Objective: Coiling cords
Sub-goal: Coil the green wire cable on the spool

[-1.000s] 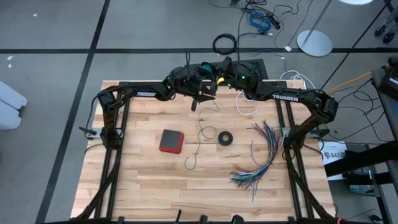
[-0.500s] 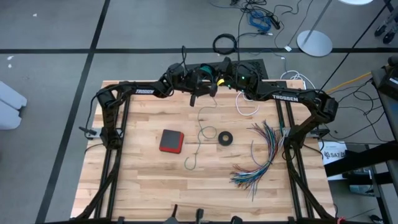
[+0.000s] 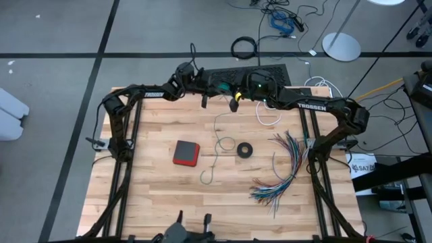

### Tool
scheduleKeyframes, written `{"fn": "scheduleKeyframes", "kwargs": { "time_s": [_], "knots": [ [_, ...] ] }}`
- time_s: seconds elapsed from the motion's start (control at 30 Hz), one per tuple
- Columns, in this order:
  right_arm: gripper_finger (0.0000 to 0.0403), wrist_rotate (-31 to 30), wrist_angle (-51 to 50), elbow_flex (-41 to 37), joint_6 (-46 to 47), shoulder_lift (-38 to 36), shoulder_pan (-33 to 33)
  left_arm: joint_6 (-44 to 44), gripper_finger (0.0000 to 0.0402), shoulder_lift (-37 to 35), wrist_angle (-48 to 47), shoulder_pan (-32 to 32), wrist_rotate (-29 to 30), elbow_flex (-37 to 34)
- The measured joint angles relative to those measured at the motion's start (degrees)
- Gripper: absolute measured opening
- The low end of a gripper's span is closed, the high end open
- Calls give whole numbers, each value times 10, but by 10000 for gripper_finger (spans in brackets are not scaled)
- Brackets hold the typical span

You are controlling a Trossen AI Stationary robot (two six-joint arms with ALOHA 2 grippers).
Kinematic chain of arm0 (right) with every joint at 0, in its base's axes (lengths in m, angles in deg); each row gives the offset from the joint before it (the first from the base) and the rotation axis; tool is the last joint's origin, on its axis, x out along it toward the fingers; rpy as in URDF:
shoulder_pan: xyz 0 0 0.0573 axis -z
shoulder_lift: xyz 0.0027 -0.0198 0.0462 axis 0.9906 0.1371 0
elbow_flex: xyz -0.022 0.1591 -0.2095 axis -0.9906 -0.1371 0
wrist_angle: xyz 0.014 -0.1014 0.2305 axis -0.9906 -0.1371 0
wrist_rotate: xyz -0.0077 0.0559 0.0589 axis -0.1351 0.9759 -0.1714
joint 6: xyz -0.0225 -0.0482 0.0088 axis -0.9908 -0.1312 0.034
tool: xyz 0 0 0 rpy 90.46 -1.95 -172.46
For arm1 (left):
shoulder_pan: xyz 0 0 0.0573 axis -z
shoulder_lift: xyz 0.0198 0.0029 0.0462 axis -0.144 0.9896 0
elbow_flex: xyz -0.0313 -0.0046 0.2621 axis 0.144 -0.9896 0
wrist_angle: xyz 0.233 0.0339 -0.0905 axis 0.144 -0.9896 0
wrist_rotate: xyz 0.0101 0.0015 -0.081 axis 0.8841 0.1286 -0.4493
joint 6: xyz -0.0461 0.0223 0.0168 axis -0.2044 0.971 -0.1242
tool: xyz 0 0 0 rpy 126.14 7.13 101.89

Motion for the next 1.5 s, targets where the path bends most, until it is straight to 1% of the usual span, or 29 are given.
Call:
{"fn": "scheduleKeyframes", "kwargs": {
  "time_s": [0.13,0.3,0.6,0.8,0.87,0.93,1.07,1.13,1.5],
  "knots": [
    [0,-10,-43,0,-26,-9,-2,-19,2,0,0,-13,-31,0],
    [0,-59,-88,0,-63,-20,-2,-33,1,0,0,-17,-47,0],
    [0,-121,-174,1,-114,-22,-3,-33,0,0,-2,-18,-49,0],
    [0,-146,-200,2,-137,-22,-3,-33,0,0,-5,-18,-48,0],
    [0,-161,-223,0,-147,-26,-3,-29,0,0,-14,-23,-36,0],
    [0,-153,-212,-1,-137,-26,-1,-29,0,0,-20,-32,-27,-1],
    [0,-100,-155,1,-109,-33,8,-17,0,0,-39,-34,-23,-1],
    [0,-88,-142,1,-104,-35,10,-17,0,0,-44,-34,-25,-1],
    [0,-85,-127,0,-83,-34,16,-17,0,0,-39,-31,-34,-1]
  ]
}}
